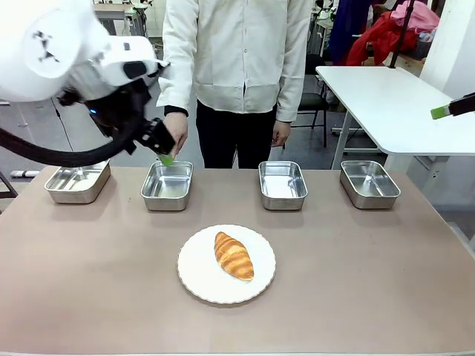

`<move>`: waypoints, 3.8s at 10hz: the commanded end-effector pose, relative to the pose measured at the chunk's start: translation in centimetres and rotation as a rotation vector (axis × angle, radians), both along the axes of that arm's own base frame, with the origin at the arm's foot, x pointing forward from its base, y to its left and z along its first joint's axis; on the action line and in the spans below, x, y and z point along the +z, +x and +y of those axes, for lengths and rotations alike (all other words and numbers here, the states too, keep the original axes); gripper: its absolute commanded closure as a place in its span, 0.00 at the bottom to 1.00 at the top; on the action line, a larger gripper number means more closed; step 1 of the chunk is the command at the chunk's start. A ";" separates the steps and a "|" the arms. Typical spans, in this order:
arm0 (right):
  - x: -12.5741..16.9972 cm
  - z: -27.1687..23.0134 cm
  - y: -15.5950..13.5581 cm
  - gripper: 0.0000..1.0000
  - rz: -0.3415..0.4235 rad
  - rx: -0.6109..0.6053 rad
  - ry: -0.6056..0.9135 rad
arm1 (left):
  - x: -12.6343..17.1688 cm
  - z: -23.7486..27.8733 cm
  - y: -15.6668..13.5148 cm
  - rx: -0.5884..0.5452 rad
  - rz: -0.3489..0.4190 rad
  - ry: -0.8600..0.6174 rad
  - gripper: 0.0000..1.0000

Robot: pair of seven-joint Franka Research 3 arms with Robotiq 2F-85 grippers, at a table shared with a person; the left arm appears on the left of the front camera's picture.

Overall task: Place the bread in the container.
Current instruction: Place the Butter Roll into the Airtight Container indicated by the human.

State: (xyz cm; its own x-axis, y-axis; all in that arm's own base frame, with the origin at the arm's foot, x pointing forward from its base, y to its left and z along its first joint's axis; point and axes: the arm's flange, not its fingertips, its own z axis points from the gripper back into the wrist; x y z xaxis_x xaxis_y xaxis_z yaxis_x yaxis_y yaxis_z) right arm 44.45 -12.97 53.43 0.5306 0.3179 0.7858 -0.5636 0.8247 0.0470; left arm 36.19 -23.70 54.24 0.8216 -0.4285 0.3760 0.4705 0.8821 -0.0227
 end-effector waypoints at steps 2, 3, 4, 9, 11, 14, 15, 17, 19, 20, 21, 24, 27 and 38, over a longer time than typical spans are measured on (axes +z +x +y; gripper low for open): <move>0.0 0.0 0.1 0.00 -0.012 0.005 0.019 | 0.6 -2.5 0.2 0.133 0.058 -0.088 0.00; 0.0 0.0 0.1 0.00 -0.012 0.005 0.019 | 0.2 -2.1 -1.0 0.086 0.027 -0.019 0.00; 0.0 0.0 0.1 0.00 -0.012 0.005 0.019 | 0.2 -2.1 -1.0 0.086 0.027 -0.019 0.00; 0.0 0.0 0.1 0.00 -0.012 0.005 0.019 | -1.5 -4.7 -0.8 0.170 0.069 0.002 0.00; 0.0 0.0 0.1 0.00 -0.012 0.005 0.019 | -4.2 -9.4 -0.4 0.300 0.078 0.051 0.00; 0.0 0.0 0.1 0.00 -0.012 0.005 0.019 | -8.2 -11.8 -1.5 0.583 0.135 0.058 0.00; 0.0 0.0 0.1 0.00 -0.012 0.005 0.019 | -9.5 -12.1 -1.7 0.634 0.154 0.009 0.00; 0.0 0.0 0.1 0.00 -0.012 0.005 0.019 | -11.6 -12.7 -2.1 0.699 0.197 -0.104 0.00; 0.0 0.0 0.1 0.00 -0.012 0.005 0.019 | -13.8 -13.6 -2.6 0.700 0.241 -0.174 0.00; 0.0 0.0 0.1 0.00 -0.012 0.005 0.019 | -15.0 -14.0 -2.8 0.707 0.285 -0.184 0.00; 0.0 0.0 0.1 0.00 -0.012 0.005 0.019 | -15.8 -14.4 -2.9 0.731 0.322 -0.185 0.00; 0.0 0.0 0.1 0.00 -0.012 0.005 0.019 | -16.2 -14.8 -3.1 0.705 0.323 -0.156 0.00; 0.0 0.0 0.1 0.00 -0.012 0.005 0.019 | -15.8 -16.2 -3.3 0.670 0.334 -0.127 0.00; 0.0 0.0 0.1 0.00 -0.012 0.005 0.019 | -22.0 -17.3 -0.5 0.825 0.351 -0.127 0.00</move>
